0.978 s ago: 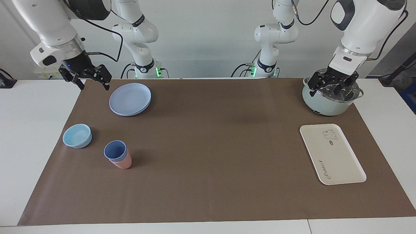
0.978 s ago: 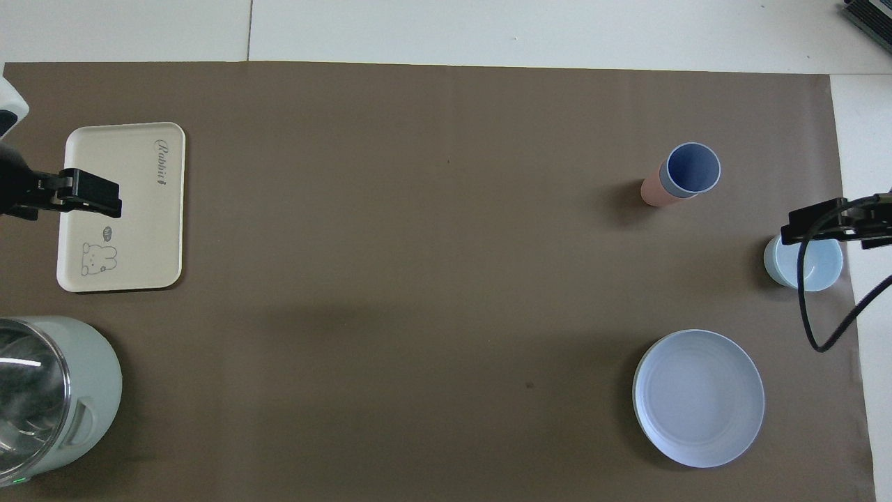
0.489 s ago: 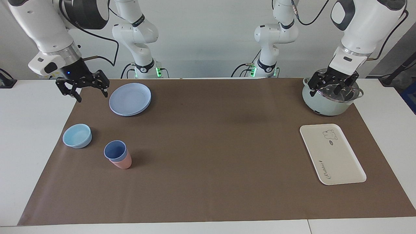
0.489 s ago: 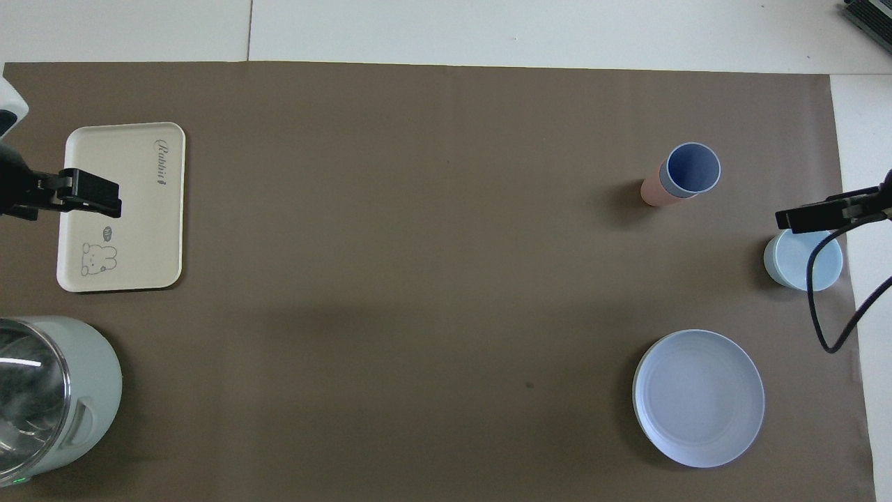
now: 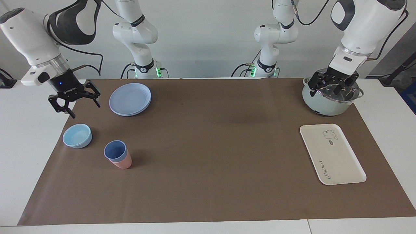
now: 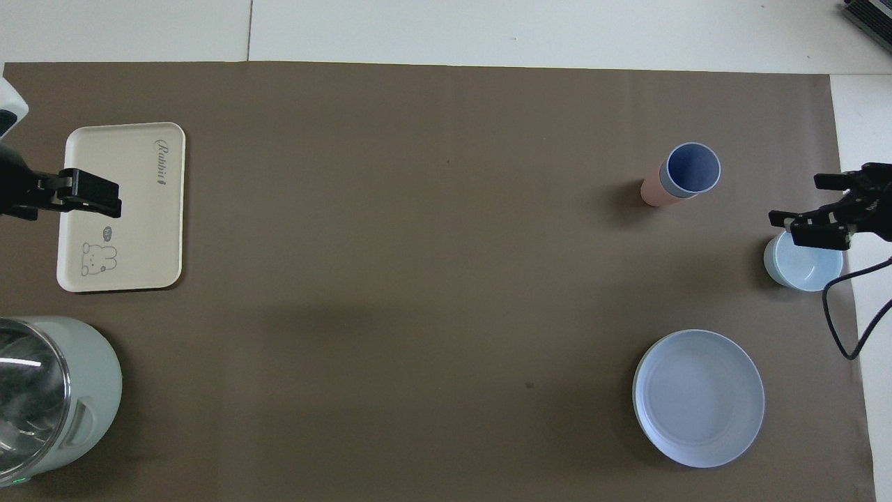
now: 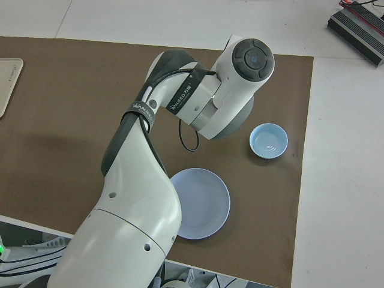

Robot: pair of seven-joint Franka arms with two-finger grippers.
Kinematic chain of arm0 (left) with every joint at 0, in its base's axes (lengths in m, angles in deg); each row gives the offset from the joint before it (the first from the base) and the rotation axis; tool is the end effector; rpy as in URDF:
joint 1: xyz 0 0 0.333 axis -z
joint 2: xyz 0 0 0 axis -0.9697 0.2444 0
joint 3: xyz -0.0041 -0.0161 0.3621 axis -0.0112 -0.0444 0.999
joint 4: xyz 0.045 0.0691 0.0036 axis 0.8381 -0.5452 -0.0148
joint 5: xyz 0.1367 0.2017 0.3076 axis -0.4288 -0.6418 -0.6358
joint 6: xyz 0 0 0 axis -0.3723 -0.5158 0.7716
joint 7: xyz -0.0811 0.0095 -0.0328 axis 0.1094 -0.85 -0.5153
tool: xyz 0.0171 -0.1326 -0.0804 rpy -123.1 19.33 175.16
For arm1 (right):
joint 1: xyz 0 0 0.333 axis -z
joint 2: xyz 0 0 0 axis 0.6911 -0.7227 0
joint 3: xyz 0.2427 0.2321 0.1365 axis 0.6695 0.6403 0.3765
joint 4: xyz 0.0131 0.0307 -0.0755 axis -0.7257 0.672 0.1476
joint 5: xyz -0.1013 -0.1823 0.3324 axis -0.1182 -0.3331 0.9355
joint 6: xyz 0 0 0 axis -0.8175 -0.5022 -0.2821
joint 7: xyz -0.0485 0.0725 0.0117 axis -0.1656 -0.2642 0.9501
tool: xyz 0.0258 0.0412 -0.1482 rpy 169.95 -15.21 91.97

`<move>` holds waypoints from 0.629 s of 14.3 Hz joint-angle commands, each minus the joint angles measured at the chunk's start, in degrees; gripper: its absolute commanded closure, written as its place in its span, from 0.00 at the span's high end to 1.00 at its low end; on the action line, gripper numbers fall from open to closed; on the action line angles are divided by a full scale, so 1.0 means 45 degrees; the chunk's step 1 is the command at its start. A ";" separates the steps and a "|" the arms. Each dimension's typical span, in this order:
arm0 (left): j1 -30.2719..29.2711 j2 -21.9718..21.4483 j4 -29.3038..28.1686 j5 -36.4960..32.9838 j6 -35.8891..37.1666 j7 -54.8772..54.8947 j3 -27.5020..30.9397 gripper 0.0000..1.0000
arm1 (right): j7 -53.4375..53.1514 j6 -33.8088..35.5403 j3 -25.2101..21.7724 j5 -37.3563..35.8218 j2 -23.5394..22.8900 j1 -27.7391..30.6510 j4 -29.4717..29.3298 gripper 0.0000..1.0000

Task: Place cup on tray
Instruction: 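Move the right gripper toward the nested blue and pink cups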

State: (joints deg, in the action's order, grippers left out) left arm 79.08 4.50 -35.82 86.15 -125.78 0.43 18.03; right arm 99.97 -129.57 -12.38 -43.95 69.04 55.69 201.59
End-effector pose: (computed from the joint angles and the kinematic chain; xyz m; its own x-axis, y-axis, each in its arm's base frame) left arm 0.5679 -0.0369 0.6158 0.9995 -0.0263 0.0150 -0.0259 -0.9994 -0.0238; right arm 0.5715 -0.1104 0.4927 0.7140 0.4813 0.5084 0.6035 -0.7913 -0.0984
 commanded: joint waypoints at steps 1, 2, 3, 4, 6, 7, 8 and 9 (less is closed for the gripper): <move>-0.0073 -0.0358 -0.0400 0.0102 -0.0077 -0.0117 0.0002 1.00 | 0.4140 -0.0530 0.0109 0.2935 -0.1211 0.0717 0.0164 1.00; -0.0073 -0.0358 -0.0400 0.0122 -0.0058 -0.0117 0.0002 1.00 | 0.4849 -0.0531 0.0109 0.3427 -0.1486 0.0796 0.0183 1.00; -0.0093 -0.0358 -0.0400 0.0102 -0.0058 -0.0117 0.0002 1.00 | 0.5398 -0.0531 0.0109 0.3838 -0.1778 0.0874 0.0183 1.00; -0.0093 -0.0358 -0.0400 0.0102 -0.0077 -0.0117 0.0021 1.00 | 0.6157 -0.0531 0.0109 0.4771 -0.2033 0.0894 0.0203 1.00; -0.0093 -0.0358 -0.0400 0.0102 -0.0058 -0.0117 0.0021 1.00 | 0.7682 -0.0763 0.0109 0.6393 -0.2697 0.0836 0.0183 1.00; -0.0093 -0.0358 -0.0400 0.0122 -0.0058 -0.0117 0.0021 1.00 | 0.7882 -0.0804 0.0129 0.7001 -0.2912 0.0758 0.0183 1.00; -0.0093 -0.0358 -0.0400 0.0102 -0.0058 -0.0117 0.0021 1.00 | 0.8232 -0.0824 0.0129 0.7587 -0.3204 0.0719 0.0183 1.00; -0.0093 -0.0358 -0.0400 0.0102 -0.0058 -0.0117 0.0021 1.00 | 0.8777 -0.0708 0.0129 0.8211 -0.3381 0.0718 0.0183 1.00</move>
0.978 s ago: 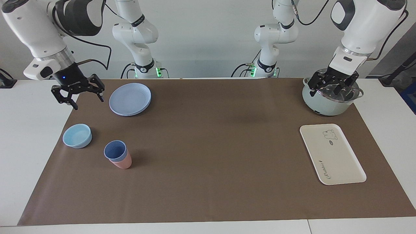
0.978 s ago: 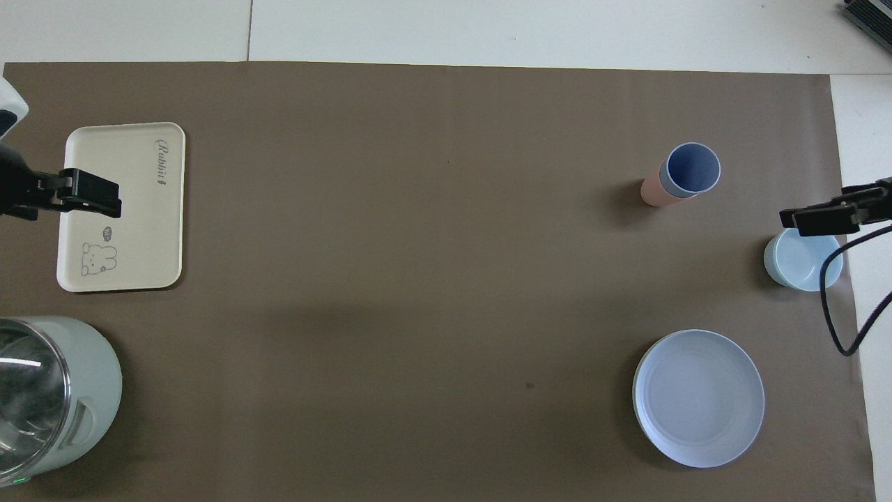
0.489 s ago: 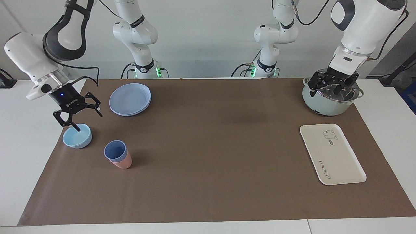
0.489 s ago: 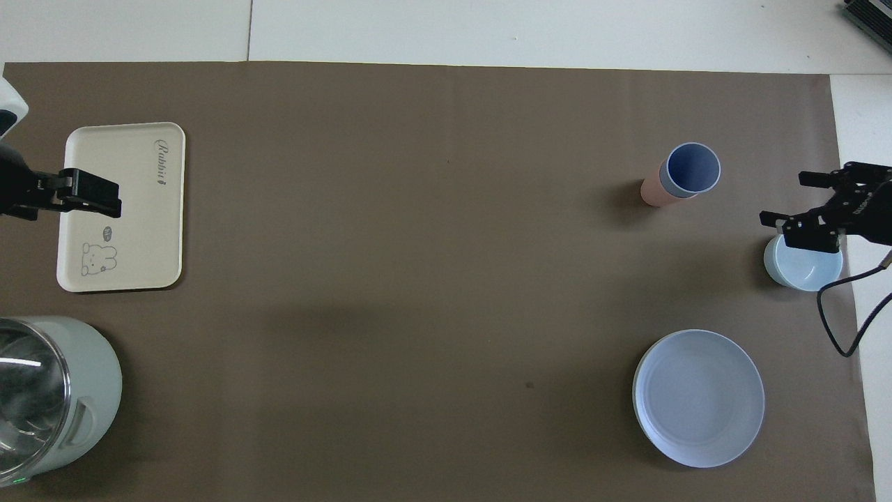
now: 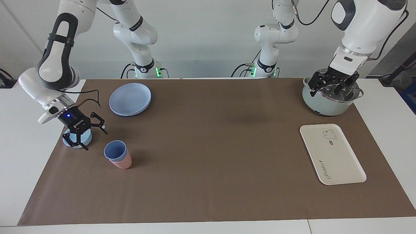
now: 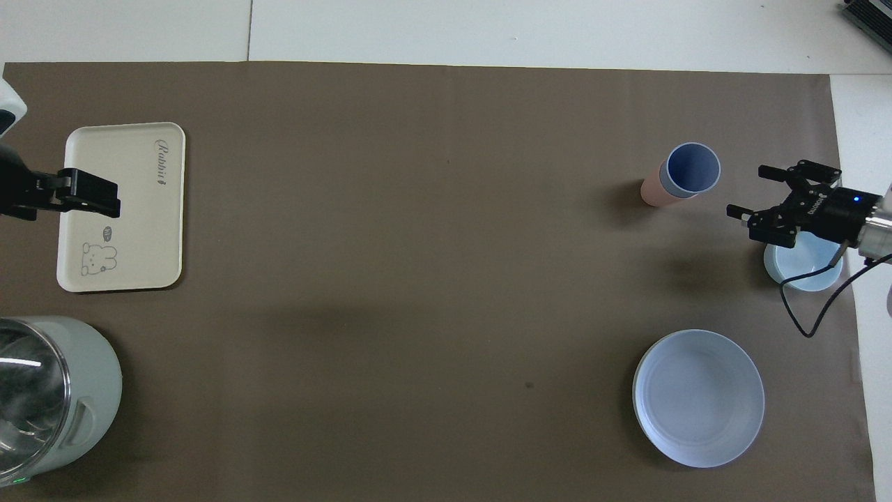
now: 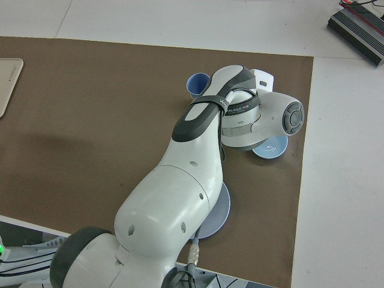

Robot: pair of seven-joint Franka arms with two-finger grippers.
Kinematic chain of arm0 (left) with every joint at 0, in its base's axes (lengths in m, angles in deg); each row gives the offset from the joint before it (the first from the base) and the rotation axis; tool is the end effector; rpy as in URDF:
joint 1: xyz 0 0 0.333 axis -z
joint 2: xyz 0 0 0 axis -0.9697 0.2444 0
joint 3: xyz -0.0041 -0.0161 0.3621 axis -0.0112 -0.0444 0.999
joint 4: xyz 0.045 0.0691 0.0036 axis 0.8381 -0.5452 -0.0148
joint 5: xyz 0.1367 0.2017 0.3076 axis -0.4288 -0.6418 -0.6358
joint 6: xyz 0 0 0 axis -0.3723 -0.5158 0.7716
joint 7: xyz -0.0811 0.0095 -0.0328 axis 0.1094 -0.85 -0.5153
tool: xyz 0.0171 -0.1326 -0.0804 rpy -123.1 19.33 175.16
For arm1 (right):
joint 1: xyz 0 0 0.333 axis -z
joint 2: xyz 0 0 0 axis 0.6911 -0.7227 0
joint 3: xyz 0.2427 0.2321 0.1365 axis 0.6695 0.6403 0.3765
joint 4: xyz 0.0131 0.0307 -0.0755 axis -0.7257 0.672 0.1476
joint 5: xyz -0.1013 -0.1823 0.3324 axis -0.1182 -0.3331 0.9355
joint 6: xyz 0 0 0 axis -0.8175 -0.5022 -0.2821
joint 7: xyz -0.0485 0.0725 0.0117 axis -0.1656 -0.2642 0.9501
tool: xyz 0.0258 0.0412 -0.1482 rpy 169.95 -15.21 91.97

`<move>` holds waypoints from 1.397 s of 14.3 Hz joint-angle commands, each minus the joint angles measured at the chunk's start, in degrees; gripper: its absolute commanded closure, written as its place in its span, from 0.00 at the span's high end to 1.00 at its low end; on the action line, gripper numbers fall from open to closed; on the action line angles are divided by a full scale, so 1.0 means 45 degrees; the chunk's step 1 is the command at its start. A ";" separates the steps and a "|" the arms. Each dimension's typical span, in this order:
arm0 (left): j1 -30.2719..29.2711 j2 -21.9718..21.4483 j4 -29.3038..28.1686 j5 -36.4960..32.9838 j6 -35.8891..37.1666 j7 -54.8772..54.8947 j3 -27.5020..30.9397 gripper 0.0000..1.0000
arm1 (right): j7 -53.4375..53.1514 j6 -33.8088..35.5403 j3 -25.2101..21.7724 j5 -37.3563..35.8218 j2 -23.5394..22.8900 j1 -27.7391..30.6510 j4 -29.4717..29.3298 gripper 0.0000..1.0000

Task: Place cup on tray
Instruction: 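Move the right gripper toward the nested blue and pink cups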

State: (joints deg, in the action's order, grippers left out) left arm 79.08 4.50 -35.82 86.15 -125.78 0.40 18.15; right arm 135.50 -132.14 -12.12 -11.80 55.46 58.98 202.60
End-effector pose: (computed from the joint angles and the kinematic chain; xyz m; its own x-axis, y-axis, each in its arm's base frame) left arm 0.5680 -0.0357 0.6158 0.9996 -0.0237 0.0151 -0.0233 -0.9994 -0.0238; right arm 0.6104 -0.1316 0.3697 0.5194 0.3927 0.7589 0.7055 -0.6982 -0.1216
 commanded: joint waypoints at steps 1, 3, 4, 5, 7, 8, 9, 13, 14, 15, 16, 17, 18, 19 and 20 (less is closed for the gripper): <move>-0.0092 -0.0358 -0.0400 0.0102 -0.0058 -0.0111 -0.0005 1.00 | 0.1679 0.0040 0.0089 0.1768 -0.0789 0.0065 -0.0041 1.00; -0.0073 -0.0358 -0.0400 0.0102 -0.0058 -0.0111 -0.0005 1.00 | 0.3107 0.0723 0.0070 0.3156 -0.1454 0.0125 -0.0041 1.00; -0.0092 -0.0358 -0.0400 0.0122 -0.0058 -0.0111 -0.0005 1.00 | 0.3384 0.0706 0.0070 0.3277 -0.1554 0.0105 -0.0041 1.00; -0.0092 -0.0358 -0.0400 0.0102 -0.0058 -0.0111 -0.0005 1.00 | 0.3444 0.0706 0.0070 0.3453 -0.1594 0.0047 -0.0041 1.00; -0.0092 -0.0358 -0.0400 0.0102 -0.0058 -0.0111 -0.0005 1.00 | 0.3775 0.0667 0.0089 0.3766 -0.1730 -0.0051 -0.0041 1.00; -0.0092 -0.0358 -0.0400 0.0122 -0.0058 -0.0111 -0.0005 1.00 | 0.3854 0.0647 0.0089 0.4018 -0.1750 -0.0148 -0.0041 1.00; -0.0092 -0.0358 -0.0400 0.0102 -0.0058 -0.0111 -0.0005 1.00 | 0.3971 0.0589 0.0089 0.4311 -0.1770 -0.0323 -0.0041 1.00; -0.0092 -0.0358 -0.0400 0.0122 -0.0058 -0.0111 -0.0005 1.00 | 0.4031 0.0433 0.0089 0.4880 -0.1828 -0.0715 -0.0041 1.00; -0.0092 -0.0358 -0.0400 0.0102 -0.0058 -0.0111 -0.0005 1.00 | 0.4147 0.0413 0.0089 0.4880 -0.1828 -0.0734 -0.0041 1.00; -0.0073 -0.0358 -0.0400 0.0102 -0.0058 -0.0111 -0.0005 1.00 | 0.4226 0.0393 0.0089 0.4900 -0.1828 -0.0735 -0.0041 1.00; -0.0092 -0.0358 -0.0400 0.0102 -0.0058 -0.0111 -0.0005 1.00 | 0.4265 0.0374 0.0089 0.4958 -0.1828 -0.0754 -0.0041 1.00; -0.0092 -0.0358 -0.0400 0.0102 -0.0058 -0.0111 -0.0005 1.00 | 0.4343 0.0277 0.0089 0.5055 -0.1828 -0.0773 -0.0041 1.00; -0.0092 -0.0358 -0.0400 0.0102 -0.0058 -0.0111 -0.0005 1.00 | 0.4518 0.0237 0.0089 0.5153 -0.1906 -0.0774 -0.0022 1.00; -0.0092 -0.0358 -0.0400 0.0102 -0.0077 -0.0111 -0.0005 1.00 | 0.4771 0.0256 0.0089 0.5347 -0.2023 -0.0812 -0.0022 1.00; -0.0092 -0.0358 -0.0400 0.0102 -0.0058 -0.0091 -0.0005 1.00 | 0.4909 0.0256 0.0089 0.5504 -0.2024 -0.0832 -0.0022 1.00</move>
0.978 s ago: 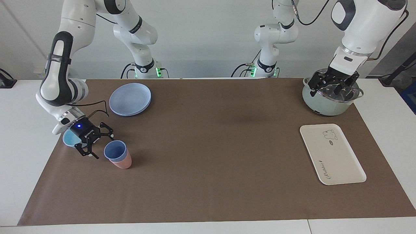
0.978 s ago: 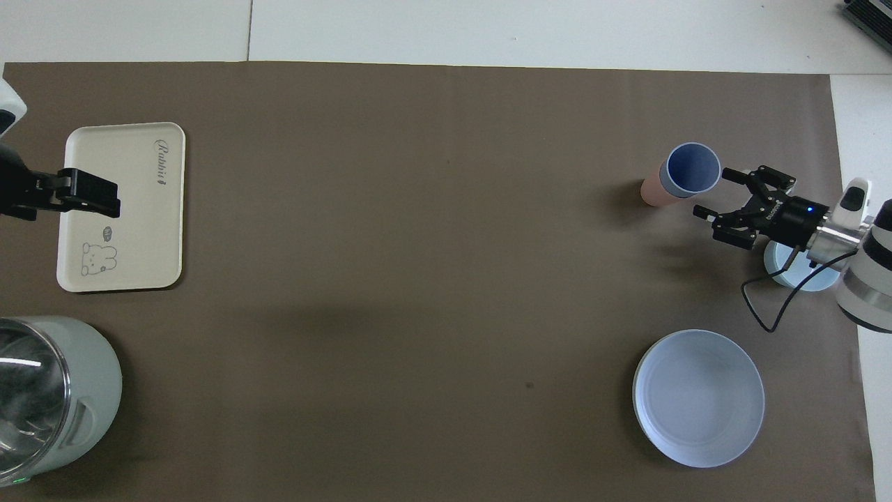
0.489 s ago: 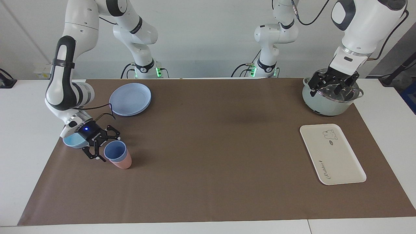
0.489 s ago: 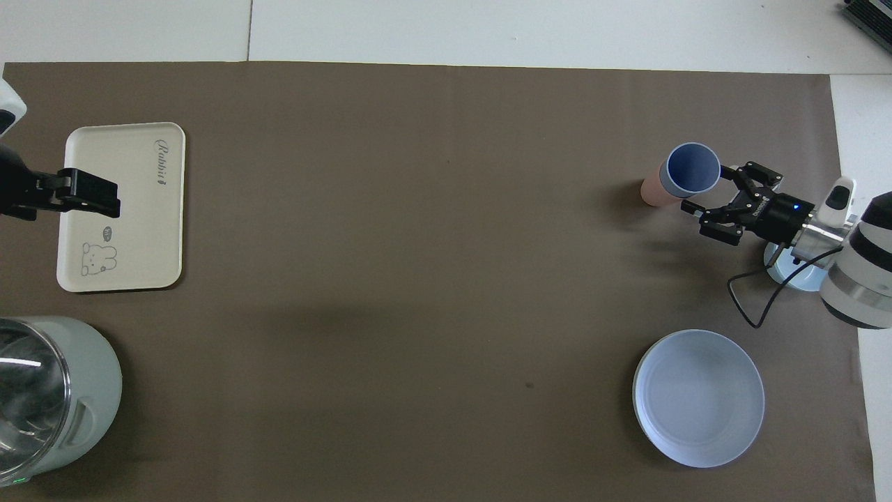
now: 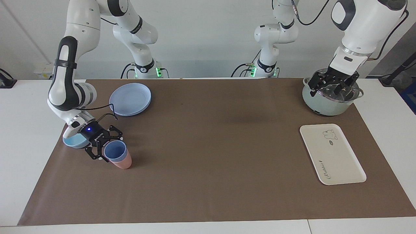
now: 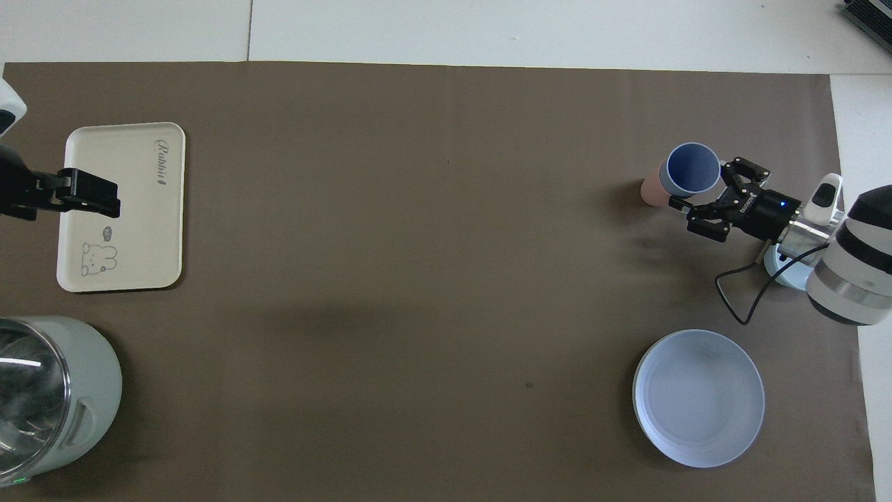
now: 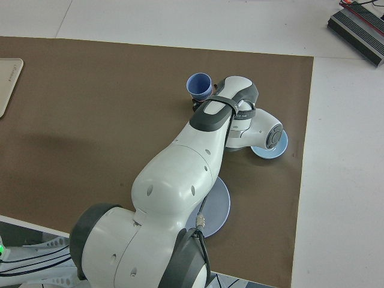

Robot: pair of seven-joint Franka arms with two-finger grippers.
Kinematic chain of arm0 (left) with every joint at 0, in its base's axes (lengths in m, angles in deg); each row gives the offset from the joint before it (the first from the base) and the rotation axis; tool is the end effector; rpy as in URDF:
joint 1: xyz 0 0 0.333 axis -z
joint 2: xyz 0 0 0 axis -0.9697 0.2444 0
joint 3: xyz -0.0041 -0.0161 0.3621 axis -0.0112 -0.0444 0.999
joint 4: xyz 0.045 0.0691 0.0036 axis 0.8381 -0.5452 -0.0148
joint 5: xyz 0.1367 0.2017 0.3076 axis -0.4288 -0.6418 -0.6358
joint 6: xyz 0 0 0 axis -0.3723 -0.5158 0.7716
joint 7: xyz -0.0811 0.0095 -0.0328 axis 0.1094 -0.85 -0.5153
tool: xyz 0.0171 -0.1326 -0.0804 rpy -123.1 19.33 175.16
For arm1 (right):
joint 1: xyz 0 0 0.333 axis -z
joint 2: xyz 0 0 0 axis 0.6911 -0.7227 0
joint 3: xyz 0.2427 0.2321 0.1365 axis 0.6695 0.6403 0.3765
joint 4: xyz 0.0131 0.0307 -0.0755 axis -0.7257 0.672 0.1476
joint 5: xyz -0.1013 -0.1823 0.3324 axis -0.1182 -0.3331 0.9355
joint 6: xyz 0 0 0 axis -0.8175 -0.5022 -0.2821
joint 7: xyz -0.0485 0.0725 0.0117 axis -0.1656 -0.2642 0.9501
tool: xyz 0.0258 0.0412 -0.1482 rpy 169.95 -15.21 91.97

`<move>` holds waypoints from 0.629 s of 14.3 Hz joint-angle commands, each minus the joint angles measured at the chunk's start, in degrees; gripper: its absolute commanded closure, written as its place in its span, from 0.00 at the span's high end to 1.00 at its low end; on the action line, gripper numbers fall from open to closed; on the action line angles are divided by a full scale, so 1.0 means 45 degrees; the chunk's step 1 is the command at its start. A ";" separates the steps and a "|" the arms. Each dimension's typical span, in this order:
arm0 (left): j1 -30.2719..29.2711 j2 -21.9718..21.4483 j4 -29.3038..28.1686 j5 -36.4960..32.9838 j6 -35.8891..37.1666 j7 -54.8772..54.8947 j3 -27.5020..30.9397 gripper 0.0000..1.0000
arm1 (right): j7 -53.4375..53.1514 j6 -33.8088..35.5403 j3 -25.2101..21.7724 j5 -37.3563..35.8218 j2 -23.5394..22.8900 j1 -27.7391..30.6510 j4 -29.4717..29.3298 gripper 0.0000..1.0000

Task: Place cup on tray
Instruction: 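Move the right gripper toward the nested blue and pink cups, then close the right gripper on the rim of the nested cups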

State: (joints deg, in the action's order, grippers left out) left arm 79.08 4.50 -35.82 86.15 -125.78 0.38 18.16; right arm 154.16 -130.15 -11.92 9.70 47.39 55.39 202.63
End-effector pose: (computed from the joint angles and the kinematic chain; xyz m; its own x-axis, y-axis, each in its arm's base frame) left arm 0.5680 -0.0356 0.6158 0.9996 -0.0231 0.0151 -0.0228 -0.9995 -0.0238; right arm 0.6358 -0.0831 0.3008 0.3851 0.2744 0.8811 0.7357 -0.6677 -0.1136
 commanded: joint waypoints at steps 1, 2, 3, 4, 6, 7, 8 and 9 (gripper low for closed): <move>-0.0091 -0.0358 -0.0400 0.0122 -0.0058 -0.0086 -0.0007 1.00 | 0.0783 -0.0187 0.0044 0.0747 -0.0232 -0.0055 -0.0030 1.00; -0.0091 -0.0358 -0.0400 0.0102 -0.0058 -0.0086 -0.0007 1.00 | 0.0784 -0.0206 0.0064 0.0766 -0.0232 -0.0055 -0.0049 1.00; -0.0091 -0.0358 -0.0400 0.0102 -0.0058 -0.0086 -0.0007 1.00 | 0.0784 -0.0207 0.0064 0.0767 -0.0232 -0.0055 -0.0030 1.00; -0.0091 -0.0358 -0.0419 0.0102 -0.0039 -0.0086 -0.0007 1.00 | 0.0784 -0.0207 0.0064 0.0786 -0.0232 -0.0055 -0.0049 1.00; -0.0091 -0.0358 -0.0400 0.0102 -0.0097 -0.0066 -0.0007 1.00 | 0.0803 -0.0226 0.0083 0.0922 -0.0252 -0.0152 -0.0049 1.00; -0.0091 -0.0358 -0.0400 0.0102 -0.0078 -0.0086 -0.0007 1.00 | 0.0822 -0.0226 0.0083 0.1000 -0.0252 -0.0269 -0.0049 1.00; -0.0091 -0.0358 -0.0400 0.0102 -0.0097 -0.0086 -0.0007 1.00 | 0.0842 -0.0284 0.0083 0.1136 -0.0252 -0.0289 -0.0049 1.00; -0.0091 -0.0358 -0.0400 0.0122 -0.0116 -0.0086 -0.0007 1.00 | 0.0861 -0.0401 0.0083 0.1157 -0.0252 -0.0289 -0.0049 1.00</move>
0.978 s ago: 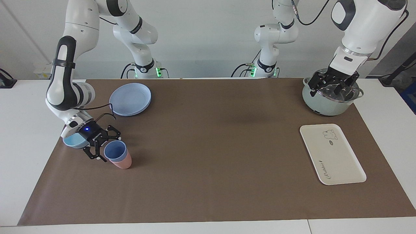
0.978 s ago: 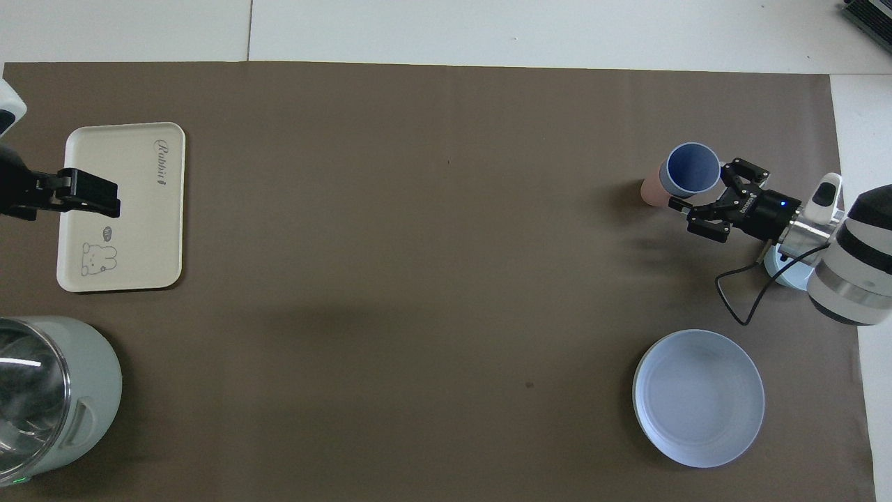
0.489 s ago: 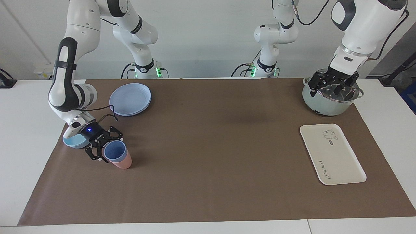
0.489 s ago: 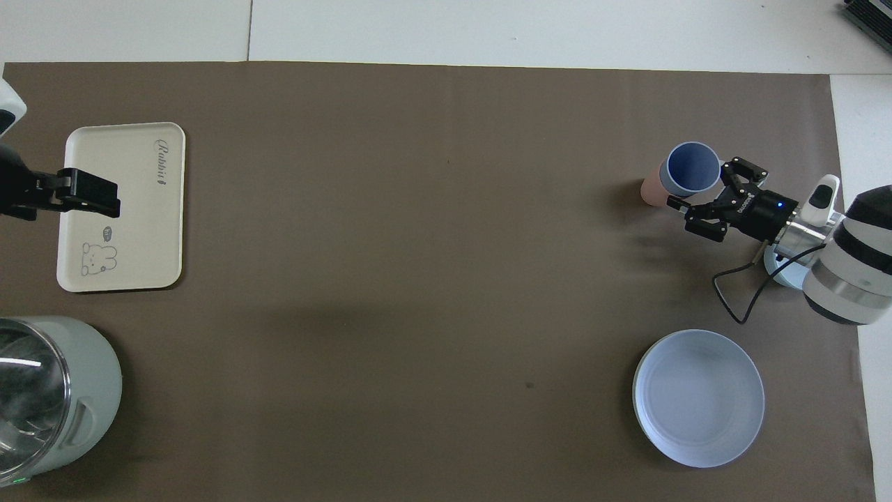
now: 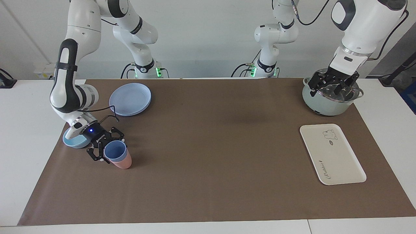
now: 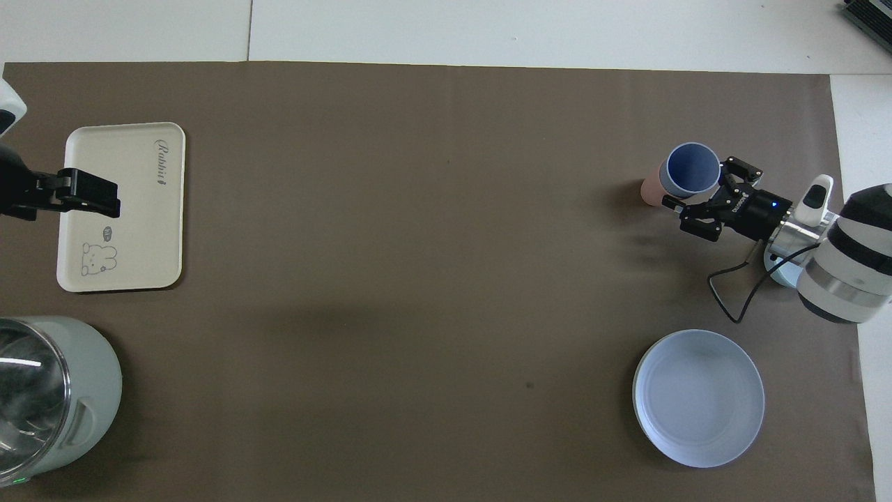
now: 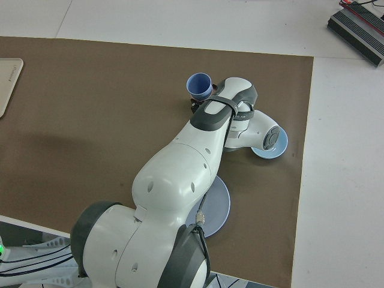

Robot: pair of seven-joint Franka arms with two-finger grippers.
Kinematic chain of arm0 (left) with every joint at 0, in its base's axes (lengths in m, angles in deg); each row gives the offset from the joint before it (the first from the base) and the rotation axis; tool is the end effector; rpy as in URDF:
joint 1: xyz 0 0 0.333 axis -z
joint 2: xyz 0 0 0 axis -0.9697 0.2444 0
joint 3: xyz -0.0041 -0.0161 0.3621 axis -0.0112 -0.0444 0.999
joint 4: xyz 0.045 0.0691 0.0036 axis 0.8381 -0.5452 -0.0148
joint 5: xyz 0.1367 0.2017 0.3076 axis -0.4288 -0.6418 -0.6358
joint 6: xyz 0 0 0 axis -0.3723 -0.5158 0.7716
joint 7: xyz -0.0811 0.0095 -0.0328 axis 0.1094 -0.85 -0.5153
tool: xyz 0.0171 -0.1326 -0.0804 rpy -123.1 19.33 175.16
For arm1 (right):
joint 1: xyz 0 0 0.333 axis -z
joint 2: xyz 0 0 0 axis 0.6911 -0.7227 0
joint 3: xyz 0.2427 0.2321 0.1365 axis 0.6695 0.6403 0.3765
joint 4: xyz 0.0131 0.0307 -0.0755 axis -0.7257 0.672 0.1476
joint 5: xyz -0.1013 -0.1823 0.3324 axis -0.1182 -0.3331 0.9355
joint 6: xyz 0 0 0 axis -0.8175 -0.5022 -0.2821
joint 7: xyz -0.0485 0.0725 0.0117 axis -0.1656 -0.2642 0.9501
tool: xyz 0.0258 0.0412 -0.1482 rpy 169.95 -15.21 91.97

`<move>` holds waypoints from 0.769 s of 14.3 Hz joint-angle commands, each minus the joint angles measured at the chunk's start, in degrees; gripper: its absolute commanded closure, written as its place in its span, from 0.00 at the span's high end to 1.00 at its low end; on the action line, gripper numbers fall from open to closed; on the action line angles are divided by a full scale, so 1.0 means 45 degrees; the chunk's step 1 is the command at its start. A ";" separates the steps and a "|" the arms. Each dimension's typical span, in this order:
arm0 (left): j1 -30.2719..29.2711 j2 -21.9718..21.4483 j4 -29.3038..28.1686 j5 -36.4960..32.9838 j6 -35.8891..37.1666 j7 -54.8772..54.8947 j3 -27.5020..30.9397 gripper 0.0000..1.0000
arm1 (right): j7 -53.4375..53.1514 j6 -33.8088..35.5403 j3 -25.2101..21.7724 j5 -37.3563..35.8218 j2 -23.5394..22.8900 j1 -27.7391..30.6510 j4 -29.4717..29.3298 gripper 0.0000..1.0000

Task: Place cup on tray
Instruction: 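Close the right gripper on the rim of the nested cups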

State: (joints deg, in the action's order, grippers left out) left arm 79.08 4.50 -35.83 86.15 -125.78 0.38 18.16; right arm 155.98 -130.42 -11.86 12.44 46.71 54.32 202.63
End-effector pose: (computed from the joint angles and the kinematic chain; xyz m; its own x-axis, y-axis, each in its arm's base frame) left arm 0.5680 -0.0356 0.6157 0.9996 -0.0231 0.0149 -0.0228 -0.9995 -0.0239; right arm 0.6396 -0.0718 0.2954 0.3702 0.2613 0.8915 0.7349 -0.6693 -0.1090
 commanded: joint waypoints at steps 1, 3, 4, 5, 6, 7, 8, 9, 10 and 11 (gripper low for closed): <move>-0.0091 -0.0358 -0.0399 0.0102 -0.0176 -0.0086 -0.0007 1.00 | 0.0475 -0.0341 0.0072 0.0567 -0.0099 -0.0069 -0.0048 1.00; -0.0072 -0.0358 -0.0399 0.0102 -0.0157 -0.0105 -0.0007 1.00 | 0.0475 -0.0360 0.0072 0.0567 -0.0099 -0.0127 -0.0048 1.00; -0.0091 -0.0358 -0.0418 0.0102 -0.0021 -0.0086 -0.0007 1.00 | 0.0475 -0.0380 0.0072 0.0587 -0.0118 -0.0167 -0.0048 1.00; -0.0091 -0.0358 -0.0418 0.0102 -0.0059 -0.0105 0.0012 1.00 | 0.0475 -0.0399 0.0072 0.0587 -0.0118 -0.0167 -0.0048 1.00; -0.0111 -0.0358 -0.0399 0.0122 -0.0078 -0.0105 0.0012 1.00 | 0.0475 -0.0399 0.0072 0.0587 -0.0118 -0.0167 -0.0048 1.00; -0.0091 -0.0358 -0.0418 0.0122 -0.0040 -0.0105 0.0012 1.00 | 0.0475 -0.0399 0.0072 0.0587 -0.0118 -0.0167 -0.0048 0.96; -0.0091 -0.0358 -0.0418 0.0102 -0.0059 -0.0086 -0.0007 1.00 | 0.0475 -0.0399 0.0072 0.0587 -0.0118 -0.0167 -0.0068 0.77; -0.0091 -0.0358 -0.0399 0.0122 -0.0059 -0.0086 -0.0007 1.00 | 0.0552 -0.0399 0.0072 0.0568 -0.0176 -0.0167 -0.0184 0.32; -0.0091 -0.0358 -0.0418 0.0102 -0.0059 -0.0086 -0.0007 1.00 | 0.0573 -0.0399 0.0072 0.0567 -0.0177 -0.0167 -0.0224 0.00; -0.0091 -0.0358 -0.0399 0.0122 -0.0040 -0.0221 0.0012 1.00 | 0.0495 -0.0419 0.0072 0.0548 -0.0138 -0.0186 -0.0244 0.00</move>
State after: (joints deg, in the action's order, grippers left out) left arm 79.07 4.50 -35.84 86.15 -125.76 0.28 18.23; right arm 156.35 -131.25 -11.86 13.11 46.67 53.62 202.42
